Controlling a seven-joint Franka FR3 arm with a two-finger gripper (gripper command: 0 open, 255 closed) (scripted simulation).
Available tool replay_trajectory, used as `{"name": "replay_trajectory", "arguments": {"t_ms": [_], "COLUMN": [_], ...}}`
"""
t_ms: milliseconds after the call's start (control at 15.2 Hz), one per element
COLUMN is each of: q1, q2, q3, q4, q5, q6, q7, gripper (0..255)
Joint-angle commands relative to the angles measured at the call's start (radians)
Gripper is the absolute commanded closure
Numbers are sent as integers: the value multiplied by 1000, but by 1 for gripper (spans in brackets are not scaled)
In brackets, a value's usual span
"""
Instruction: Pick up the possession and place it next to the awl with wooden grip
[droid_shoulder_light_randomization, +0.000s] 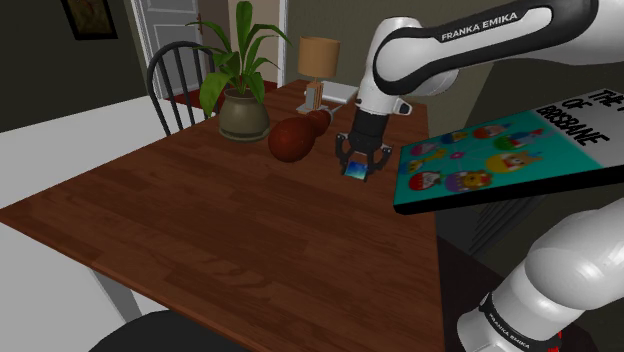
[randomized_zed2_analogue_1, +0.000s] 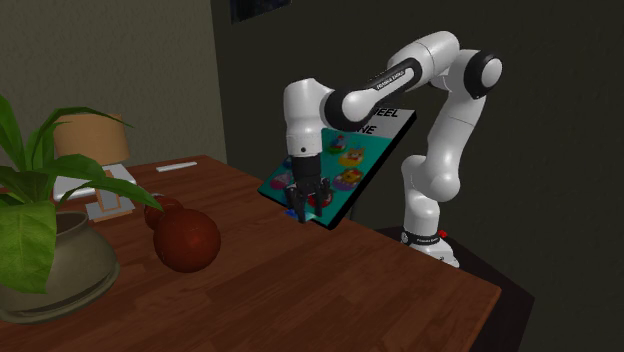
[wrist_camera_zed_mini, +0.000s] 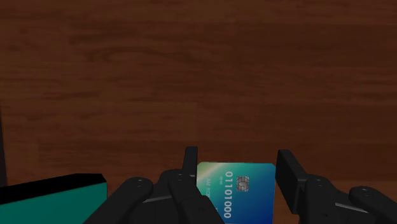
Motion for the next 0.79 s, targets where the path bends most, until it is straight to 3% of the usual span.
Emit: {"name": "replay_trajectory", "arguments": {"t_ms": [0, 726], "q1": [-1, -6], "q2": [-8, -38], "q3": [-3, -20], "q4": [21, 143], "q5": [-2, -15], "q6": [-29, -180], "q7": [4, 22], "gripper": [255, 255]}}
